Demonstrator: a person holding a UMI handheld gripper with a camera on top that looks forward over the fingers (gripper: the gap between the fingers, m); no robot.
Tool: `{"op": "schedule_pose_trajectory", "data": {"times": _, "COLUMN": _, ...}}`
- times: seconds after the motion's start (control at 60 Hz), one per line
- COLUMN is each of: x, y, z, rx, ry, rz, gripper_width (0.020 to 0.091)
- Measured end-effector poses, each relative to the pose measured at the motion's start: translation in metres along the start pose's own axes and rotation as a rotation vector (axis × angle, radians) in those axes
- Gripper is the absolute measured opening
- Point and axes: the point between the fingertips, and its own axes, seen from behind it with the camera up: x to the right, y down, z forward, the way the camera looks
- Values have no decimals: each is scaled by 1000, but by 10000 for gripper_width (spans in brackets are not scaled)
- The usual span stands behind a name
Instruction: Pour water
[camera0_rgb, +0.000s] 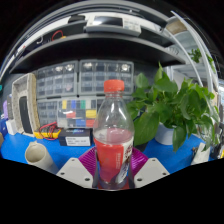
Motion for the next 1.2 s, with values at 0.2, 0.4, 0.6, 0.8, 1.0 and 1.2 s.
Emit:
{"op": "schedule_pose_trajectory", "data": {"times": 0.2, "x": 1, "y": 0, "z": -3, "rx": 37, "ry": -3, "rz": 8, "gripper_width": 480}}
{"op": "schedule_pose_trajectory", "data": {"times": 0.4, "x": -3, "y": 13, "z": -7, "rx": -42, "ry": -24, "rz": 54, "gripper_width": 742}}
{"op": "schedule_pose_trajectory", "data": {"times": 0.6, "x": -13, "y": 25, "z": -41, "rx": -110, "ry": -44, "rz": 52, "gripper_width": 737}}
{"op": "schedule_pose_trajectory", "data": {"times": 0.8, "x": -30, "y": 14, "z": -92, "rx": -181, "ry": -85, "rz": 27, "gripper_width": 741}}
{"op": "schedule_pose_trajectory", "data": {"times": 1.0, "x": -48, "y": -43, "z": -128, "rx": -142, "ry": -117, "rz": -2, "gripper_width": 743}}
{"op": "schedule_pose_trajectory", "data": {"times": 1.2, "x": -57, "y": -77, "z": -154, "rx": -111, "ry": -128, "rz": -10, "gripper_width": 743}}
